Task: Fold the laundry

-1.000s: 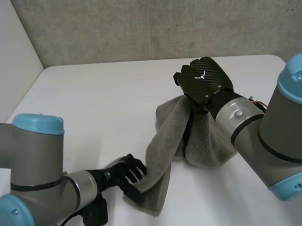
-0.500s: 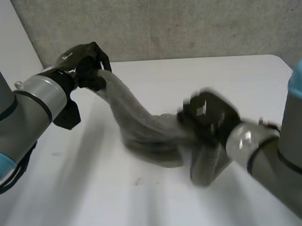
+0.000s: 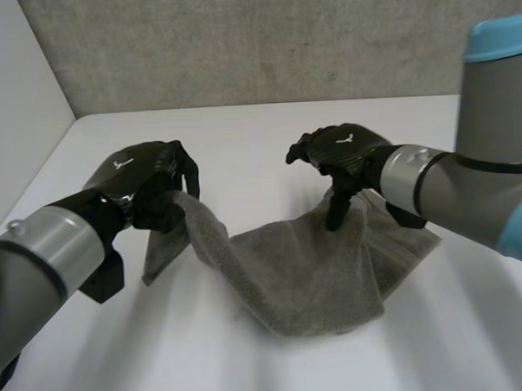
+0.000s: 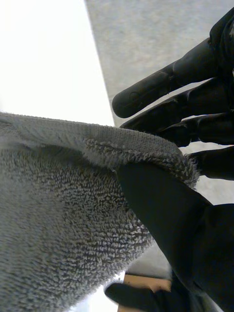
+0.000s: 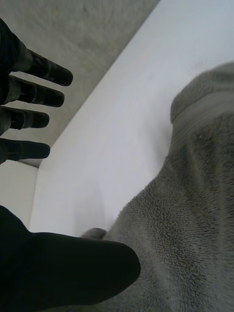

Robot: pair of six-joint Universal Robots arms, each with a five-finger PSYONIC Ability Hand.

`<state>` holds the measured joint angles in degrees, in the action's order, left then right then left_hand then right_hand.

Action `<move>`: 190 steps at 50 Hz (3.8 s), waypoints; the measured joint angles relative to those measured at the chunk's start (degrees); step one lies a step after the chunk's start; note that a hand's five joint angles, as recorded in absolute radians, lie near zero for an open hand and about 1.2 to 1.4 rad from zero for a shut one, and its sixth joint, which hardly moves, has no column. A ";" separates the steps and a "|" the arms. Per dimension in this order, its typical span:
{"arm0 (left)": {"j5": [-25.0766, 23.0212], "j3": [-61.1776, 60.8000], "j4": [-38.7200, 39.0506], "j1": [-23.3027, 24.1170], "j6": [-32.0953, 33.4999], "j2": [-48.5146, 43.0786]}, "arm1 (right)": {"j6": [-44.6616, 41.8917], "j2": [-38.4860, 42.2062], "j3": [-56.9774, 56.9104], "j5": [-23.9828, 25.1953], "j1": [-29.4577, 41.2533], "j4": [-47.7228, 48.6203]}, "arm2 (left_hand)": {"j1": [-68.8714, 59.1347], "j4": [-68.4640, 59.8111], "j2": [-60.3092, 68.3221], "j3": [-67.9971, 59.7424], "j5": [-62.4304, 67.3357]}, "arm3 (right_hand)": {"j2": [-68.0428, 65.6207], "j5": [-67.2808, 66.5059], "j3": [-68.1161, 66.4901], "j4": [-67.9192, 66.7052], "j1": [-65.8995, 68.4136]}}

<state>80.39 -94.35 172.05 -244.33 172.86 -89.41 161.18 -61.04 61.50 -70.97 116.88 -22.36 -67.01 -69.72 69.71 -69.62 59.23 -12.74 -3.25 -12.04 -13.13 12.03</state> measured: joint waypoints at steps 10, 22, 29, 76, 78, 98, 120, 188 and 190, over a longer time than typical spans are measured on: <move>-0.17 -3.93 -0.22 1.49 4.03 9.22 | -0.90 10.31 -6.25 6.44 2.22 0.21 | 0.00 0.00 0.00 0.00 0.00 | 0.00 0.01 0.00 0.00 0.00; 0.02 -3.49 -0.94 3.58 4.06 11.79 | -5.67 20.52 -12.05 6.52 6.94 1.24 | 0.00 -0.01 0.00 -0.01 0.00 | -47.24 -42.32 -46.27 -45.37 39.99; 0.19 0.04 0.84 1.62 7.39 9.63 | -8.85 16.55 -22.61 -9.22 7.19 10.58 | 0.00 -0.02 0.02 -0.02 0.00 | -54.09 -50.38 -55.55 -54.99 41.54; 12.96 -13.91 25.60 1.35 23.43 -14.41 | -6.00 -8.32 26.38 -8.66 0.03 19.93 | -1.08 -0.03 0.04 -0.05 0.26 | -12.22 -10.14 -12.26 -10.65 9.99; 12.95 -14.30 25.48 1.42 23.46 -13.10 | -5.49 -9.82 25.52 -8.66 -1.35 19.46 | -1.08 -0.03 0.04 -0.05 0.26 | -12.22 -10.14 -12.27 -10.65 9.99; 12.93 -15.24 25.08 1.47 23.15 -4.76 | -5.99 -1.51 12.54 0.86 -9.60 17.79 | -1.08 -0.04 0.04 -0.05 0.26 | -13.05 -12.68 -13.82 -12.92 10.34; 12.86 -16.47 25.31 1.28 23.13 -4.73 | -22.09 23.16 -7.86 -6.00 -6.58 16.94 | -1.08 -0.03 0.04 -0.05 0.26 | -13.52 -12.49 -14.78 -13.77 10.16; 8.08 50.07 0.81 -5.13 40.87 -31.17 | -20.66 -1.35 -17.22 -19.03 -9.62 12.19 | -1.22 -0.05 0.07 -0.11 0.26 | -54.54 -52.64 -55.81 -55.23 42.53; 8.61 51.45 2.95 -5.09 40.11 -30.81 | -19.25 -2.12 -17.60 -19.63 -9.59 15.47 | -1.22 -0.05 0.07 -0.11 0.26 | -54.54 -52.64 -55.81 -55.23 42.53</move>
<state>89.00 -42.90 175.00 -249.42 212.97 -120.22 141.93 -63.16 43.90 -90.60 107.29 -6.89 -68.24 -69.77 69.77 -69.73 59.49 -67.28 -55.89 -67.85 -68.36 54.55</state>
